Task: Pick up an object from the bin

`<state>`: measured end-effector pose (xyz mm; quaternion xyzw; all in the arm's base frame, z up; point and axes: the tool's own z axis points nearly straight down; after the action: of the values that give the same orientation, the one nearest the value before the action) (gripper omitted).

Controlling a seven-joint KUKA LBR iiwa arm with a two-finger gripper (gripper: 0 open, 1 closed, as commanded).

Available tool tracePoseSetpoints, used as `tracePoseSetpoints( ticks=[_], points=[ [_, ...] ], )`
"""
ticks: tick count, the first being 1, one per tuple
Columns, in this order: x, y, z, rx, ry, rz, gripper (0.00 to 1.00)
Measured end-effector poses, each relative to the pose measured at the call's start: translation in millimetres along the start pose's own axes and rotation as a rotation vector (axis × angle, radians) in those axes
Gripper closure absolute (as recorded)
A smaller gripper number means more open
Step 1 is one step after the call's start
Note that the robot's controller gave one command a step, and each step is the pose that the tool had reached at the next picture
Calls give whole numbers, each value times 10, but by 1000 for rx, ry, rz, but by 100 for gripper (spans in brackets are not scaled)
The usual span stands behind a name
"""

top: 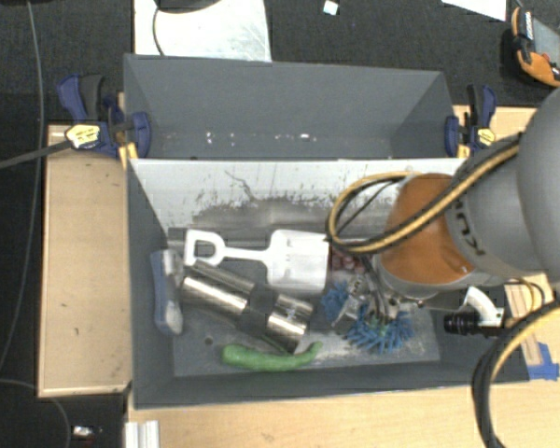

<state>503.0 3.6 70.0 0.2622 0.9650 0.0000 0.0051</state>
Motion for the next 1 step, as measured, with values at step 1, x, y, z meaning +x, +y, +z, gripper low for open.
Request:
tracePoseSetpoints(
  ticks=[1],
  points=[
    [0,0,0,0,0,-1,100]
  ],
)
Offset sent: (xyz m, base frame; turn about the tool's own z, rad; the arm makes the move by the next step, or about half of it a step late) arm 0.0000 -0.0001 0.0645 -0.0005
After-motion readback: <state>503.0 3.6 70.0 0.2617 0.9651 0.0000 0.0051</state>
